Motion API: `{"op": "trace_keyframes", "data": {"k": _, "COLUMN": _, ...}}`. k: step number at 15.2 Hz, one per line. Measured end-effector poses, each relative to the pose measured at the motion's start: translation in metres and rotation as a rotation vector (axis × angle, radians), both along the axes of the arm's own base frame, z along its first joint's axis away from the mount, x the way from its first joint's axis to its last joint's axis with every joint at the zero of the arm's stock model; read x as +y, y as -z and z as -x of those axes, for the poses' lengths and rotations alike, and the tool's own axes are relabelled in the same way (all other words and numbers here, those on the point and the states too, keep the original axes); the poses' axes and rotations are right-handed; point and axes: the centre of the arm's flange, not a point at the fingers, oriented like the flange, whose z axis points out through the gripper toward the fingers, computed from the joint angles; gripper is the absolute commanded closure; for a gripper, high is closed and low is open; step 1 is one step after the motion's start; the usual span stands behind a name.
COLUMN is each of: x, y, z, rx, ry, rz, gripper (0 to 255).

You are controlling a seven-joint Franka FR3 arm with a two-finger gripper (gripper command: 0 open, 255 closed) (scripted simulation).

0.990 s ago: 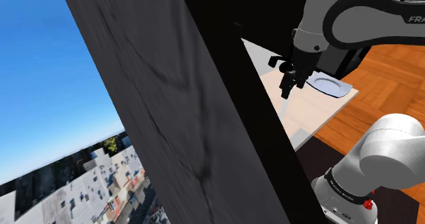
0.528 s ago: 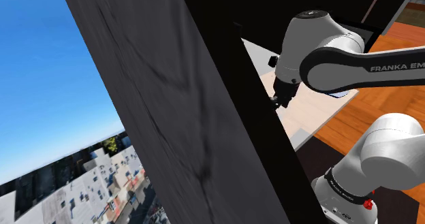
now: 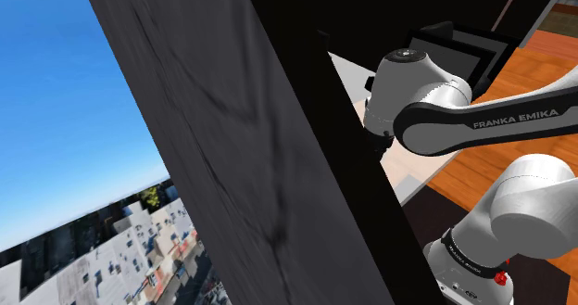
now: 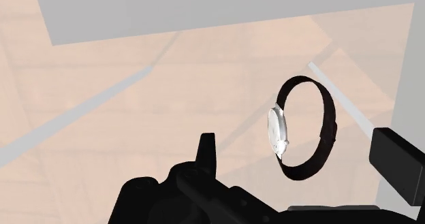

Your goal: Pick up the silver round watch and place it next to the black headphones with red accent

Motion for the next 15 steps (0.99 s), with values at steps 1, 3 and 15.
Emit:
{"op": "trace_keyframes", "data": {"k": 1, "x": -0.0004, "y": 0.006, "z": -0.0001, "rx": 0.0, "ry": 0.0, "rz": 0.0, "gripper": 0}}
{"op": "trace_keyframes", "data": {"k": 3, "x": -0.0011, "y": 0.0115, "z": -0.0003, "rx": 0.0, "ry": 0.0, "rz": 0.0, "gripper": 0}}
{"op": "trace_keyframes", "data": {"k": 15, "x": -0.0011, "y": 0.0127, "z": -0.0006, "rx": -0.001, "ry": 0.0, "rz": 0.0, "gripper": 255}}
